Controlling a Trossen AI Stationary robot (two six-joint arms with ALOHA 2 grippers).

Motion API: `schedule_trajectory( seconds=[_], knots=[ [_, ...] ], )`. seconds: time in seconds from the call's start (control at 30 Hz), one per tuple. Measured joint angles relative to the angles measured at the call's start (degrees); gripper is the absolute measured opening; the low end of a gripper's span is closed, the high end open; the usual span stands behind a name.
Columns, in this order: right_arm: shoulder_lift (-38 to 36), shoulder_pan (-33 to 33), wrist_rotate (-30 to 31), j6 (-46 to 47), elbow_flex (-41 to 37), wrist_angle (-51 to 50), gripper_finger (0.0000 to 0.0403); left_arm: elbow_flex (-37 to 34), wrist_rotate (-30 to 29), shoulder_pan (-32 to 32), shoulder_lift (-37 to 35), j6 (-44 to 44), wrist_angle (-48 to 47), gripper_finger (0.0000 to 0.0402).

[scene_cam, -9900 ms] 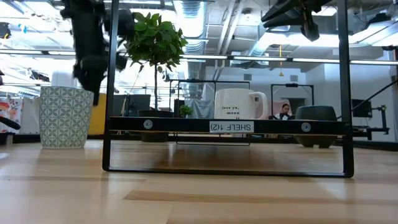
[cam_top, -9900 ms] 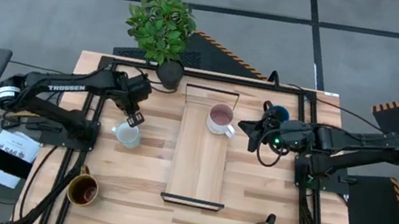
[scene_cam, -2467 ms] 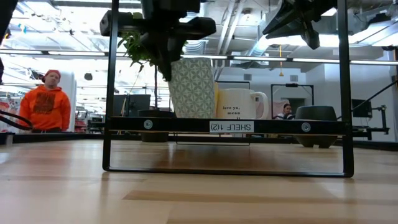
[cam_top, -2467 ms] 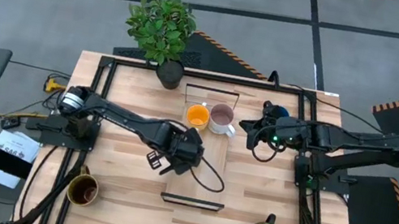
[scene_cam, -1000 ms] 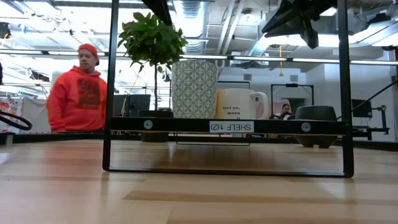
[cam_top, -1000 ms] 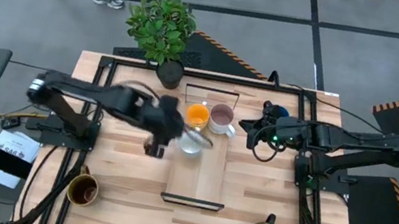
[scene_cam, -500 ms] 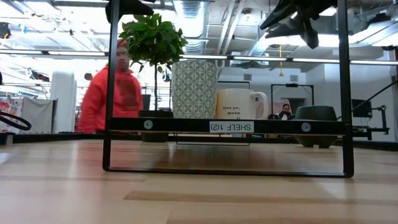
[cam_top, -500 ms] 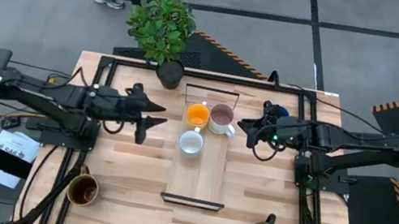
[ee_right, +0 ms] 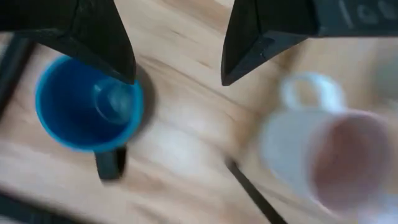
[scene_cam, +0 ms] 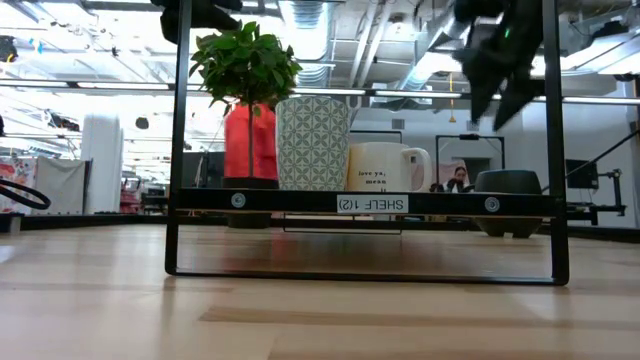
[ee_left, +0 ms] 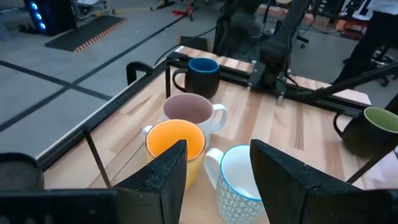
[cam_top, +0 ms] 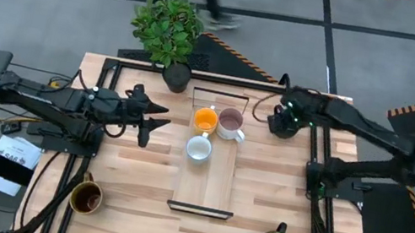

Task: Place coffee mugs
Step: Put the black blue mug on the shelf

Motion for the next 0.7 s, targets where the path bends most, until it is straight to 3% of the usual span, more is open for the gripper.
schedule_trajectory(
  seconds=[0.2,0.53,0.7],
  knots=[
    [8.1,-6.0,-1.6,-9.7,-0.1,-1.9,0.0262,0.0,0.0,0.0,-0.1,-0.1,0.3,0.0161],
    [19.2,-6.7,-1.6,-17.1,-0.1,0.3,0.0261,0.0,0.1,0.0,0.0,0.2,-0.2,0.0161],
    [23.3,-7.9,-1.5,-17.9,-0.1,2.0,0.0232,0.0,0.1,0.0,0.0,0.2,-0.2,0.0161]
  ],
)
